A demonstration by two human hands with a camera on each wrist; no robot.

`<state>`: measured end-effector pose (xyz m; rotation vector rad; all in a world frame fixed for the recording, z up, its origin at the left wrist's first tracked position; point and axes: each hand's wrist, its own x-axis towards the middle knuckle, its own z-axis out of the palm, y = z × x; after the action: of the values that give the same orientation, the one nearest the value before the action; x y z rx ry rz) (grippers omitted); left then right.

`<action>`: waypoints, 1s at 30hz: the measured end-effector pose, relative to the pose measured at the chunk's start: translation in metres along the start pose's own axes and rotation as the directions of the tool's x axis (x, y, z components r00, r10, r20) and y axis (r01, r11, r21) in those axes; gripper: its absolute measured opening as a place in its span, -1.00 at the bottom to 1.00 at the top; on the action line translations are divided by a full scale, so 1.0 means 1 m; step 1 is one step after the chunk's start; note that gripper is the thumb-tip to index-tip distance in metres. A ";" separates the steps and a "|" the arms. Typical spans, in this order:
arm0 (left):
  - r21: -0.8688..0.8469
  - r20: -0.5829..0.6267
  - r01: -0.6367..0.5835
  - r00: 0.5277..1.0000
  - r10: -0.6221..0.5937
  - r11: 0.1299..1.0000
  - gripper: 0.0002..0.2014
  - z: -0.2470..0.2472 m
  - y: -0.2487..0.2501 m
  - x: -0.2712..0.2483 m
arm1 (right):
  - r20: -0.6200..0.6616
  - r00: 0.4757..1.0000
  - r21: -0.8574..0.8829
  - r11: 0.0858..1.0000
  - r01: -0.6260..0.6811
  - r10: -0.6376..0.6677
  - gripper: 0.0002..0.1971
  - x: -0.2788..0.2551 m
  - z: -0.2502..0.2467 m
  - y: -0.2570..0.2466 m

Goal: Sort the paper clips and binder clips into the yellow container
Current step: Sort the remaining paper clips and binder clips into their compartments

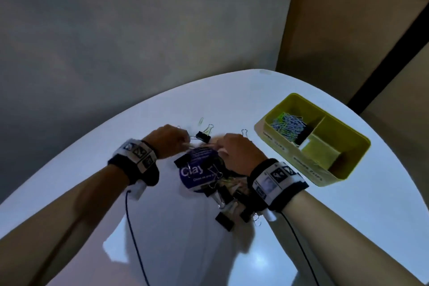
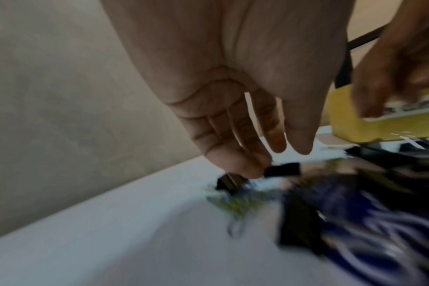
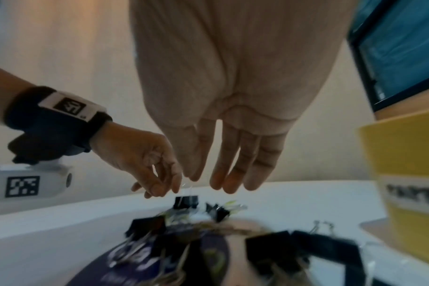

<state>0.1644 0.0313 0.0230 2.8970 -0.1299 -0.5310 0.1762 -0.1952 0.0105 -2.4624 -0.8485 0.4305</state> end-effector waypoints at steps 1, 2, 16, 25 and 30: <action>-0.010 0.008 -0.021 1.000 0.021 1.000 -0.83 0.012 -0.002 -0.009 | 0.045 0.999 -0.027 0.999 0.026 -0.025 -0.74 0.001 0.011 -0.006; -0.012 0.001 -0.045 0.999 0.045 0.999 -0.78 0.023 -0.004 -0.018 | 0.071 0.996 -0.048 0.997 0.064 -0.061 -0.73 0.003 0.023 -0.010; -0.197 -0.363 0.024 0.927 -0.096 0.980 -0.52 0.035 -0.028 0.010 | 0.001 1.000 -0.283 0.959 -0.028 0.029 -0.48 0.037 0.048 -0.024; -0.218 -0.211 0.075 0.970 -0.122 0.973 -0.79 0.023 -0.044 0.041 | -0.033 0.982 -0.364 0.912 -0.187 0.189 -0.64 0.098 0.054 -0.015; -0.214 -0.190 -0.107 0.980 0.066 0.971 -0.85 0.027 -0.046 -0.007 | -0.068 0.988 -0.236 0.960 -0.153 0.140 -0.66 0.098 0.053 -0.019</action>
<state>0.1507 0.0728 -0.0085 2.6876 -0.1580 -0.2462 0.2177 -0.1007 -0.0355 -2.7605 -0.7375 0.3306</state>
